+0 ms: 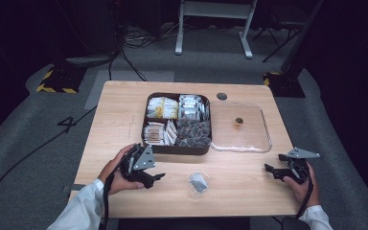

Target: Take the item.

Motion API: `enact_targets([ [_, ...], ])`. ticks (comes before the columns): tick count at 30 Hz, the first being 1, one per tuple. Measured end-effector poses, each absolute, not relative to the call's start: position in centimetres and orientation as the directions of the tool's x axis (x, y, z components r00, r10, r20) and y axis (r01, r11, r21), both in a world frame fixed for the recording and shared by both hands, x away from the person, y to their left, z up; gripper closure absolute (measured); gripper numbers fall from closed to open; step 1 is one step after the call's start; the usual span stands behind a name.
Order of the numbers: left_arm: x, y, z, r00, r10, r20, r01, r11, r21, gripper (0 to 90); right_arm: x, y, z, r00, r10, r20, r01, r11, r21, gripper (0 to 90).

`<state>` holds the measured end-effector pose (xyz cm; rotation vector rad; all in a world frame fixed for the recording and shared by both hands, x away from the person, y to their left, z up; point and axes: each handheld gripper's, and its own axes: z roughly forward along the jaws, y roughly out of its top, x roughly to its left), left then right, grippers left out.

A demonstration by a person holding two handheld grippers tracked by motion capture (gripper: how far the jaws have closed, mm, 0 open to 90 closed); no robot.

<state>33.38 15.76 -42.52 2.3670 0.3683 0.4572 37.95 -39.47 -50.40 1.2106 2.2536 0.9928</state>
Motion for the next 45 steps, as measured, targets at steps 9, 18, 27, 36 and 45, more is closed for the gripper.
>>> enact_targets([
  [9,34.4,19.3,-45.3,0.850,0.484,0.210,0.253,-0.723,0.642,19.7,38.0,-39.5,-50.4,-0.548,0.836,-0.011,0.556,0.374,0.742,17.6],
  [18,35.4,23.5,-48.3,0.782,0.604,0.153,0.377,-0.654,0.656,20.8,38.0,-39.5,-50.4,-0.548,0.836,-0.012,0.556,0.375,0.742,17.6],
  [27,35.3,26.8,-50.2,0.749,0.663,0.007,0.481,-0.551,0.682,19.2,37.9,-39.5,-50.4,-0.549,0.836,-0.014,0.554,0.376,0.743,17.8],
  [36,35.1,27.2,-50.5,0.717,0.697,-0.014,0.511,-0.512,0.690,14.9,37.9,-39.4,-50.4,-0.548,0.837,-0.017,0.553,0.377,0.743,17.8],
  [45,35.1,27.2,-50.5,0.715,0.699,-0.018,0.515,-0.509,0.690,14.9,37.9,-39.4,-50.4,-0.545,0.838,-0.020,0.552,0.377,0.744,17.4],
])
